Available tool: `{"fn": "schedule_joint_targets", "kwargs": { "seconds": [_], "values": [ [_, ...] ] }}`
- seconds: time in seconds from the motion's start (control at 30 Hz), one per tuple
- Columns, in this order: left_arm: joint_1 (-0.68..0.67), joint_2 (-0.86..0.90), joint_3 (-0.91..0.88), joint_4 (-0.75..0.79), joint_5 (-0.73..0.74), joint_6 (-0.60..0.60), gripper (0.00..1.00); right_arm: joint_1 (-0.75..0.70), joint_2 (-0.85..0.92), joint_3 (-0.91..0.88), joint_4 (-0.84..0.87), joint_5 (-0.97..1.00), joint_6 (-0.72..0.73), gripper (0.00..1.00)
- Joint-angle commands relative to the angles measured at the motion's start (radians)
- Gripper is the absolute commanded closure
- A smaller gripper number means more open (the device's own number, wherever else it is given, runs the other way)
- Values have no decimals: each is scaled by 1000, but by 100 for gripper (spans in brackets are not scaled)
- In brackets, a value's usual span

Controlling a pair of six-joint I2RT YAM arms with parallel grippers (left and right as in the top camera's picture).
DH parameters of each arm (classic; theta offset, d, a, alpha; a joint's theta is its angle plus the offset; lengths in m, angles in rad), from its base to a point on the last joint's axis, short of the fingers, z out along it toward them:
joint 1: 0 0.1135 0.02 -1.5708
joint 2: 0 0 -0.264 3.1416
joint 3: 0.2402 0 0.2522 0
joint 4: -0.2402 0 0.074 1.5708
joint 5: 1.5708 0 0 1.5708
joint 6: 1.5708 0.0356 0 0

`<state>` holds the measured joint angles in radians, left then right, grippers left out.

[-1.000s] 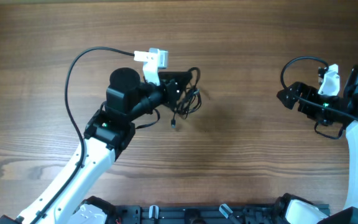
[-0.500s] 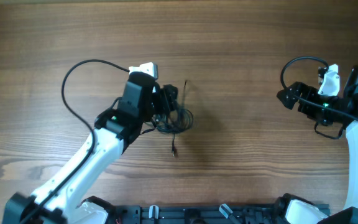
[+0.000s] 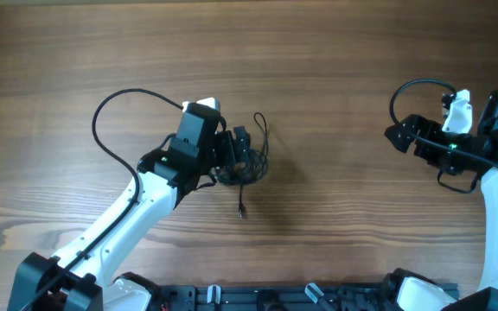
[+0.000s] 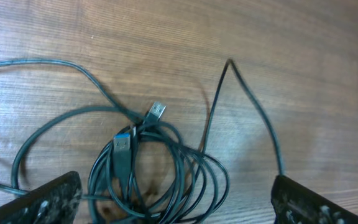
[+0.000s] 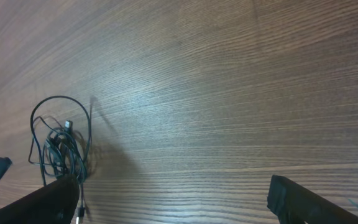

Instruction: Untangle cables

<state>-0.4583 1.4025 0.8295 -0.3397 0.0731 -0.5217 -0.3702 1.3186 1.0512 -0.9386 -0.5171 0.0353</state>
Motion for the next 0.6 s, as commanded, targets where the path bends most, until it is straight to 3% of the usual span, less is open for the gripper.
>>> {"fn": "schedule_joint_targets", "kwargs": {
  "seconds": [0.0, 0.27, 0.43, 0.57],
  "values": [
    [-14, 4, 6, -18, 74, 171, 0, -4, 11, -6, 3, -22, -17, 0],
    [-18, 3, 7, -90, 89, 454, 0, -3, 11, -6, -1, 0, -36, 0],
    [-18, -34, 7, -99, 341, 656, 0, -3, 11, -6, -2, 0, -36, 0],
    [-18, -64, 7, -147, 397, 792, 0, -3, 11, -6, -2, 0, -44, 0]
  ]
}}
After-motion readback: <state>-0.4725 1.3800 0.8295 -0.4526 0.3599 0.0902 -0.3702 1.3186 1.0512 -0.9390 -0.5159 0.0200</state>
